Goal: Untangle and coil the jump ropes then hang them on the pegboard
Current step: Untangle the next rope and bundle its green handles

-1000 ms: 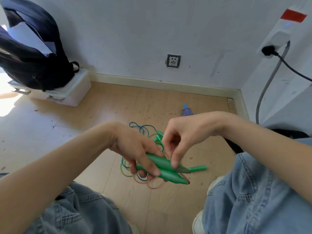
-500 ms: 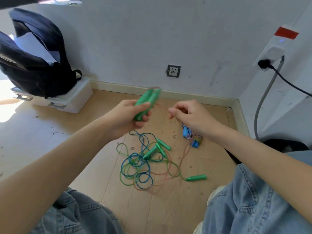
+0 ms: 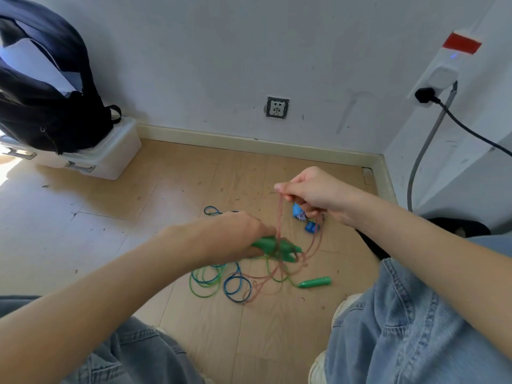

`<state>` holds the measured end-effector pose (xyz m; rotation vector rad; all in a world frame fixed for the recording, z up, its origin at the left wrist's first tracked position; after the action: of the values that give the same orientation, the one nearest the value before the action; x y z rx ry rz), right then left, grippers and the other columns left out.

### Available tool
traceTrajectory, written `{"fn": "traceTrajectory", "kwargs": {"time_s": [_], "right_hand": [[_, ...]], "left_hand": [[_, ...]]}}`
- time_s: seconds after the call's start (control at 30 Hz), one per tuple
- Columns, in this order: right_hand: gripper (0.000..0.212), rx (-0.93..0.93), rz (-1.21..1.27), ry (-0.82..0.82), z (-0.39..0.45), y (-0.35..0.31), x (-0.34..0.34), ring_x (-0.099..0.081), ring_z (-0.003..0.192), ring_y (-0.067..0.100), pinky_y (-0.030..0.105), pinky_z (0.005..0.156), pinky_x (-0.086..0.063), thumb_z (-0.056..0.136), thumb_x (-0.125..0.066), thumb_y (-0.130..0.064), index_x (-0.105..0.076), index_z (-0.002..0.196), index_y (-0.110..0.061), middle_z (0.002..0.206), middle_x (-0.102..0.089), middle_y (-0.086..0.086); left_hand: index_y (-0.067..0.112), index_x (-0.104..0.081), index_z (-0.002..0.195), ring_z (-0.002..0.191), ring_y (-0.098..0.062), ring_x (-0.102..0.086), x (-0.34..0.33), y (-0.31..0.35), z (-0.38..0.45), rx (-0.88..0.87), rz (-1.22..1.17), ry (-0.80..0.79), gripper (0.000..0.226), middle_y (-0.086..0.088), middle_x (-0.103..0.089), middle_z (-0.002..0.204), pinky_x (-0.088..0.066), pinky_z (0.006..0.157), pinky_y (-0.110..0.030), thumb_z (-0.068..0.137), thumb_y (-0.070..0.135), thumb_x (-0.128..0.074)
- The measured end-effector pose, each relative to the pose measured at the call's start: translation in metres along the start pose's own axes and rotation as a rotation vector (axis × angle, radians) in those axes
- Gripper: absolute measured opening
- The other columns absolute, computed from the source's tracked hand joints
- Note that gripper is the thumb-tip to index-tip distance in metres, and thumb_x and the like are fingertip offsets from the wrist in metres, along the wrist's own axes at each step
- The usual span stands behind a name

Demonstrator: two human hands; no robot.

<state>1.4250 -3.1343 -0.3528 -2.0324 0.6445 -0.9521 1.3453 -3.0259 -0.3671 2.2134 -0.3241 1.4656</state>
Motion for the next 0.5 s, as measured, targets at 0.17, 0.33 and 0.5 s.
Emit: {"fn": "traceTrajectory", "kwargs": {"time_s": [0.17, 0.33, 0.5], "right_hand": [[0.036, 0.037, -0.208, 0.022, 0.001, -0.001, 0.004, -0.026, 0.035, 0.009, 0.015, 0.037, -0.022, 0.089, -0.059, -0.025, -0.053, 0.056, -0.012, 0.047, -0.037, 0.0], [0.034, -0.028, -0.141, -0.228, 0.0, 0.005, -0.01, -0.025, 0.037, 0.008, 0.019, 0.038, -0.028, 0.085, -0.06, -0.043, -0.051, 0.068, -0.014, 0.05, -0.035, -0.004], [0.023, 0.112, 0.068, -0.356, -0.007, -0.003, -0.014, -0.063, 0.079, 0.016, 0.035, 0.087, -0.043, 0.097, -0.044, -0.024, -0.063, 0.088, -0.015, 0.08, -0.069, 0.001]], "left_hand": [[0.021, -0.053, 0.095, 0.059, 0.005, -0.049, 0.057, -0.012, -0.025, -0.077, -0.342, 0.428, 0.012, 0.016, -0.051, 0.066, -0.034, 0.054, -0.013, 0.088, 0.026, -0.06], [0.031, -0.045, 0.105, 0.057, -0.003, -0.05, 0.058, -0.019, -0.023, -0.032, -0.761, 0.504, 0.027, 0.006, -0.062, 0.076, -0.042, 0.055, -0.016, 0.087, 0.017, -0.06], [0.02, -0.058, 0.097, 0.059, -0.006, -0.049, 0.059, -0.029, -0.021, 0.003, -1.089, 0.467, 0.014, 0.001, -0.059, 0.072, -0.04, 0.049, -0.017, 0.09, 0.009, -0.055]]}}
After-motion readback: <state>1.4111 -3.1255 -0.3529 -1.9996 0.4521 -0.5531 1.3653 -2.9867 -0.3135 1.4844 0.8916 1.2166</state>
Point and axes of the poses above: each hand's wrist, its own z-axis towards the middle knuckle, its own x-axis out of the back of the hand, y = z × x, the point moved 5 cm from there along z, towards the middle knuckle
